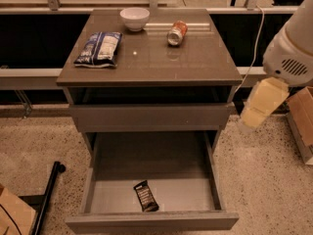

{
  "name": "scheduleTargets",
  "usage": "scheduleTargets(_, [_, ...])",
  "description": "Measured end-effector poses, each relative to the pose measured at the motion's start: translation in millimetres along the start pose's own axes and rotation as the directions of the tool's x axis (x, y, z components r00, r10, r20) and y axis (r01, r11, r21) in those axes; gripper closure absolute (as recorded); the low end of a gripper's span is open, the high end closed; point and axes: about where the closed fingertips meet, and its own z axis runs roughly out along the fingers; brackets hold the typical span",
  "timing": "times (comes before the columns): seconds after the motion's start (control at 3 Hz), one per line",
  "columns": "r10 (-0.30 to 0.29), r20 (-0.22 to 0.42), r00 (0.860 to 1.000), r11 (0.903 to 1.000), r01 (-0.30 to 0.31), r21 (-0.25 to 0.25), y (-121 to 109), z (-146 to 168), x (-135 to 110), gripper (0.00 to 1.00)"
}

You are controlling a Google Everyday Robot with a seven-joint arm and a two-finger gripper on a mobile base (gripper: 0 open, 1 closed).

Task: Pick rxbar chocolate from middle drawer and place on counter

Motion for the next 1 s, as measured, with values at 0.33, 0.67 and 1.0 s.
scheduleTargets(0.33, [0.141, -0.02, 0.99, 0.9895, -0.142, -0.028, -8.6, 50.7, -11.5, 0.0])
scheduleTargets(0.67, [0.253, -0.058, 0.966, 0.9673, -0.253, -0.008, -17.4, 101.5, -23.9, 0.0])
scheduleTargets(1.0, [0.309, -0.064, 0.949, 0.9506, -0.31, -0.007, -18.1, 109.5, -25.5, 0.0])
